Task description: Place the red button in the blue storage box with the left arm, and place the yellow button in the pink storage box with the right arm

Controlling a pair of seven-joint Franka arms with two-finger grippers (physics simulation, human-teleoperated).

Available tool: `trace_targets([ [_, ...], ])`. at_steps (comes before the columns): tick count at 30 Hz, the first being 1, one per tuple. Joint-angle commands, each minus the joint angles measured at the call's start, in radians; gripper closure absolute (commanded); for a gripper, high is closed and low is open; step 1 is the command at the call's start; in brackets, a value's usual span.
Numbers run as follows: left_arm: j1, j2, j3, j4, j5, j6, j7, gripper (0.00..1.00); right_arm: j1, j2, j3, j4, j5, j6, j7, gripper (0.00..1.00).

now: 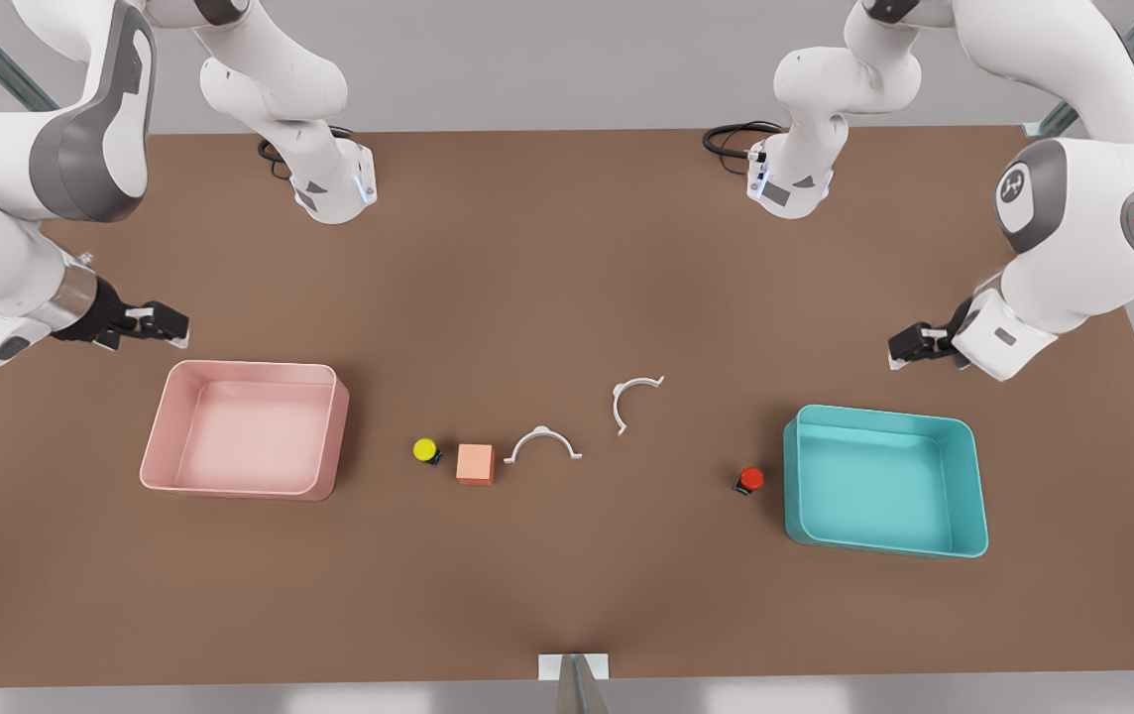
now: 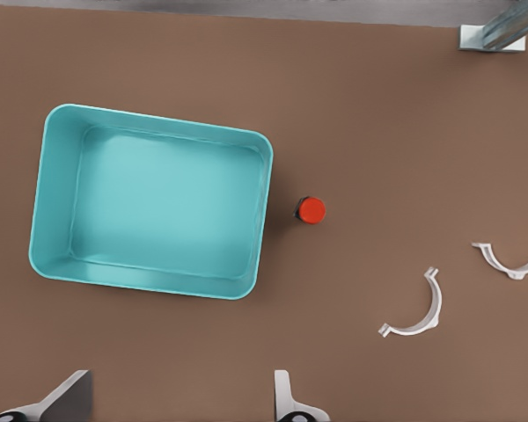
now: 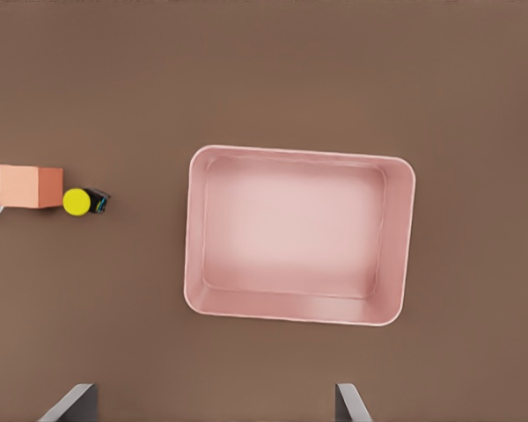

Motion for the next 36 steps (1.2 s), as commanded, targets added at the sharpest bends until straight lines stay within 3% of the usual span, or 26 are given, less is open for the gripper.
trace_targets([
  [1,-0.007,0.001,0.000,0.001,0.002,0.038,0.001,0.00,-0.003,-0.001,0.001,-0.001,0.001,0.018,-0.012,0.00],
  [3,-0.059,0.042,-0.003,0.002,0.001,0.039,-0.054,0.00,-0.003,-0.001,0.001,0.001,0.001,0.019,-0.010,0.00],
  [5,-0.137,0.073,-0.003,0.014,0.001,0.084,-0.457,0.00,0.008,0.036,0.012,0.004,0.004,0.071,-0.002,0.00],
  [8,-0.232,0.167,-0.003,0.008,-0.004,0.304,-1.191,0.00,0.008,0.178,0.181,0.002,0.022,0.289,-0.001,0.00],
  [11,-0.254,0.272,0.000,0.002,0.025,0.473,-1.582,0.00,0.095,0.306,0.210,-0.012,0.024,0.420,-0.012,0.00],
  [13,-0.249,0.294,0.003,-0.085,0.024,0.633,-1.644,0.00,0.158,0.310,0.215,-0.127,-0.027,0.570,-0.012,0.00],
  [17,-0.237,0.348,0.004,-0.187,0.019,0.783,-1.708,0.00,0.195,0.367,0.216,-0.148,-0.027,0.636,-0.012,0.00],
  [22,-0.237,0.432,0.018,-0.199,0.025,0.785,-1.720,0.00,0.210,0.438,0.218,-0.151,-0.027,0.742,-0.015,0.00],
  [27,-0.235,0.487,0.026,-0.211,0.025,0.783,-1.719,0.00,0.212,0.450,0.218,-0.257,-0.027,0.872,-0.039,0.00],
  [36,-0.237,0.572,0.032,-0.193,0.025,0.786,-1.719,0.00,0.201,0.527,0.219,-0.275,-0.029,0.927,-0.090,0.00],
])
